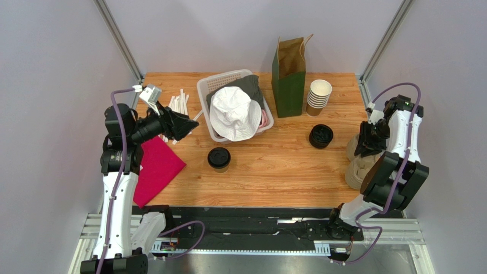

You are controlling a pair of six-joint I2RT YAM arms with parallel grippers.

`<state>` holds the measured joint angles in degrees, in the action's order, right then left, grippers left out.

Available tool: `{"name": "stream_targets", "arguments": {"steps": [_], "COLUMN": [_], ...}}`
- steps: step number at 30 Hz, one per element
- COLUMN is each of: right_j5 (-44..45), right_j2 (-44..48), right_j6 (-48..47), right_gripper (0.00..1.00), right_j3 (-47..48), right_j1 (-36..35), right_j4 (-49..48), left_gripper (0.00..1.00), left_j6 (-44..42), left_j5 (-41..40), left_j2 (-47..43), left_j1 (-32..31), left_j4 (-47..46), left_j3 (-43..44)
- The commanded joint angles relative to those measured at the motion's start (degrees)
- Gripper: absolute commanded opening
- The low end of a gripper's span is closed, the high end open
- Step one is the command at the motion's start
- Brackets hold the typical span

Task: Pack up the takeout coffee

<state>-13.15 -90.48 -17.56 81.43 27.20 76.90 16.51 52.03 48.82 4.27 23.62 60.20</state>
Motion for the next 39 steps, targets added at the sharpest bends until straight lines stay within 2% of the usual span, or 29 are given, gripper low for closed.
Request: {"name": "stream_targets", "arguments": {"steps": [1, 4, 17, 28, 39], "right_j5": [3.7, 3.9, 2.6, 3.2, 4.4], "right_j2": [3.2, 3.6, 0.0, -3.0, -3.7], "right_j6": [0.9, 1.2, 2.7, 2.4, 2.1], "right_gripper": [0.31, 0.34, 0.33, 0.29, 0.25], "right_j3": [-2.3, -3.6, -1.1, 0.9, -1.3], "right_j1": [0.3, 0.3, 0.2, 0.2, 0.0], "right_j4": [-0.3, -1.5, -3.0, -3.4, -5.1], "left_gripper": [0.69, 0.69, 0.69, 0.69, 0.69], "left_j6": [-0.1, 0.0, -1.0, -0.9, -1.3], "left_j5": [0.9, 0.8, 0.5, 0.4, 0.2], "left_j2": [-0.5, -0.1, 0.1, 1.5, 1.5], "left_j1": [0.5, 0.5, 0.5, 0.4, 0.5], "left_j4": [-2.8, -3.0, -2.3, -3.1, -2.8], "left_j3": [-1.1, -1.3, -2.0, -2.7, -3.3]}}
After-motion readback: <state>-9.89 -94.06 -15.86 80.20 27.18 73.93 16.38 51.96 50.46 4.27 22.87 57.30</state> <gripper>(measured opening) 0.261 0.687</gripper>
